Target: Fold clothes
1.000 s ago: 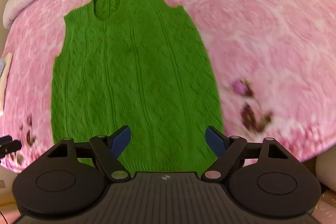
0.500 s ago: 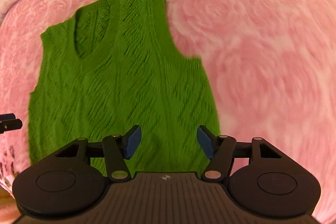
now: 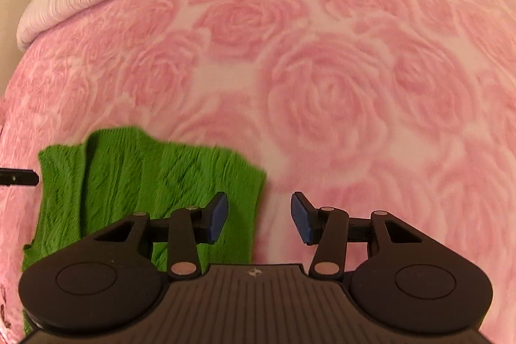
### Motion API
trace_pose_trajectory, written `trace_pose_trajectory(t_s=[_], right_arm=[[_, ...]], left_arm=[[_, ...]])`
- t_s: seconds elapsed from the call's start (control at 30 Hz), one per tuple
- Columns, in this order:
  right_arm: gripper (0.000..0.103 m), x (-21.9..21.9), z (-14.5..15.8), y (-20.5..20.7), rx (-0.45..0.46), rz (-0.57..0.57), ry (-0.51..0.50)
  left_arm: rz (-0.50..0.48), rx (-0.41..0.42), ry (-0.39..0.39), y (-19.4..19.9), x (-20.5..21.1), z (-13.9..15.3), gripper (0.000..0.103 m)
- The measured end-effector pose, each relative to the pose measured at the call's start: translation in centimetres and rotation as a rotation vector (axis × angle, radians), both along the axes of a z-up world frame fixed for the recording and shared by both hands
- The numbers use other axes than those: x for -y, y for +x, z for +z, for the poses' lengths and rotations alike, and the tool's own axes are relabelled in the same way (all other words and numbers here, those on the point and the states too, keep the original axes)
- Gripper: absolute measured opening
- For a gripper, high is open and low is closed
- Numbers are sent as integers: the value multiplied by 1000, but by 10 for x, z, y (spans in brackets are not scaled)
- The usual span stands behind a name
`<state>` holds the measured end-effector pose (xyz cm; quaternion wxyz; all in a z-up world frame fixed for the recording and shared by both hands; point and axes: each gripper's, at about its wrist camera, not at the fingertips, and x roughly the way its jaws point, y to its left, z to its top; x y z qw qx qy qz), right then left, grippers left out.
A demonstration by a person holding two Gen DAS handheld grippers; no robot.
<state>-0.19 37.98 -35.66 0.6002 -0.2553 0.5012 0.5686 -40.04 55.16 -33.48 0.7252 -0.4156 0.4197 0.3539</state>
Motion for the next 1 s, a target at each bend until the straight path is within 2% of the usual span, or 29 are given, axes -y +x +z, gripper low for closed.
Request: trace_pose_trajectory(t_s=[0.1, 0.2, 0.27, 0.3, 0.33, 0.37, 0.53, 0.7, 0.77, 0.83, 0.9, 1.0], right_arm=[[48, -7, -8, 3, -12, 22, 33], [47, -11, -15, 1, -39, 49, 73], [25, -11, -17, -4, -45, 68, 95], [20, -10, -17, -6, -33, 71, 106], [10, -3, -9, -8, -25, 67, 127], [10, 6, 0, -9, -18, 61, 152], [7, 52, 48, -17, 19, 29, 276], [6, 151, 112, -46, 63, 31, 364], [6, 198, 123, -64, 77, 43, 352], [6, 242, 117, -86, 85, 61, 285], [7, 283, 102, -107, 83, 76, 190], [7, 325, 63, -129, 84, 54, 38]], left_arm=[[-27, 73, 3, 3, -12, -10, 57], [-49, 135, -9, 7, -17, -23, 44], [-69, 162, -1, 8, -13, -26, 32], [-80, 174, 6, 8, -11, -26, 18], [-91, 186, 13, 7, -8, -26, 15], [-98, 202, 25, 5, -4, -24, 14], [-149, 294, 128, -21, 36, 30, 10], [-254, 382, 201, -66, 130, 98, 8], [-293, 376, 190, -82, 177, 108, 9], [-310, 352, 140, -96, 220, 102, 9], [-301, 301, 58, -110, 262, 81, 9], [-308, 197, -26, -119, 310, 43, 9]])
